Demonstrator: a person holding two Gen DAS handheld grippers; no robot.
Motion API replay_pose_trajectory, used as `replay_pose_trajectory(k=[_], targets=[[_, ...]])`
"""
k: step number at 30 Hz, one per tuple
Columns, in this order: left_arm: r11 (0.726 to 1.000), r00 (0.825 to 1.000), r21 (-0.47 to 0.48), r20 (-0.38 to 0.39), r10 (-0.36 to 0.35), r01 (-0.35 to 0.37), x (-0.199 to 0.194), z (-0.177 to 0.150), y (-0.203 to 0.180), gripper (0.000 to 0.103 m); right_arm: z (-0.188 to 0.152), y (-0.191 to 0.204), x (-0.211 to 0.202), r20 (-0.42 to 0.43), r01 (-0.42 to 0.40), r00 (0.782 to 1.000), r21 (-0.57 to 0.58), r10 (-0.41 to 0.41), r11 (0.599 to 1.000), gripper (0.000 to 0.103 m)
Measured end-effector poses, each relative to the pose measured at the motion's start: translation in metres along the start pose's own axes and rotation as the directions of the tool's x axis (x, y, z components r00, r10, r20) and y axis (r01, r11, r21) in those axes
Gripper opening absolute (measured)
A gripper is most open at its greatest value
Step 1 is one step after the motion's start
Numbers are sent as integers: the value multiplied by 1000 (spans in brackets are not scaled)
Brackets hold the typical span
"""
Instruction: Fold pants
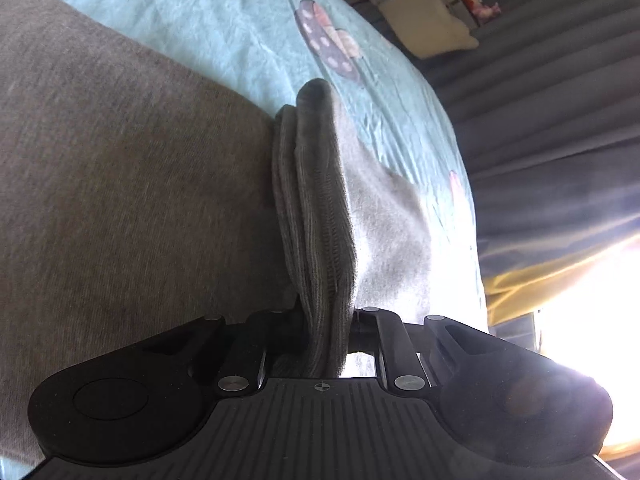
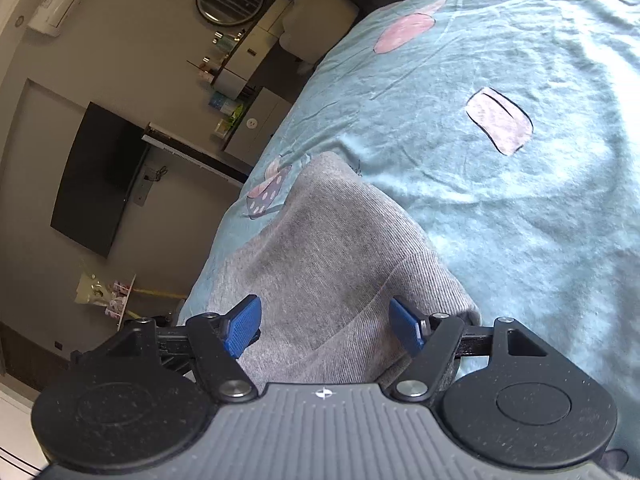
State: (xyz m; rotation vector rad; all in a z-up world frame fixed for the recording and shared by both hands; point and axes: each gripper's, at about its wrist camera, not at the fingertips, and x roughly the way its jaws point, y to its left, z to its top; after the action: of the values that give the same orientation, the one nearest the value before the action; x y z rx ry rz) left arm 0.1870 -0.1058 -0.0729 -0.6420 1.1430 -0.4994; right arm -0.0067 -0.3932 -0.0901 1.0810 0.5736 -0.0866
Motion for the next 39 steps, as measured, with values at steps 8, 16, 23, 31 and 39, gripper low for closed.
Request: replay_pose_trajectory(k=[8, 16, 23, 31, 39], targets=[[993, 999, -110, 14, -36, 37, -18, 2, 14, 15, -13, -6, 4, -121, 3, 993, 96, 9, 995, 82], [995, 999, -87, 15, -49, 50, -34, 5, 9, 15, -6, -11, 19, -55, 18, 998, 152, -9, 988, 59], [995, 996, 84, 63, 56, -61, -57, 5, 16, 15, -8, -17, 30, -97, 131, 989, 175, -116, 976, 20], [971, 977, 111, 66, 203, -210, -63, -5, 61, 24, -24, 23, 42, -166, 195, 962, -144, -217, 970, 27], [959, 965, 137, 129, 229, -246, -52, 23, 59, 32, -31, 62, -1, -93, 111, 982, -428, -166, 897, 31]])
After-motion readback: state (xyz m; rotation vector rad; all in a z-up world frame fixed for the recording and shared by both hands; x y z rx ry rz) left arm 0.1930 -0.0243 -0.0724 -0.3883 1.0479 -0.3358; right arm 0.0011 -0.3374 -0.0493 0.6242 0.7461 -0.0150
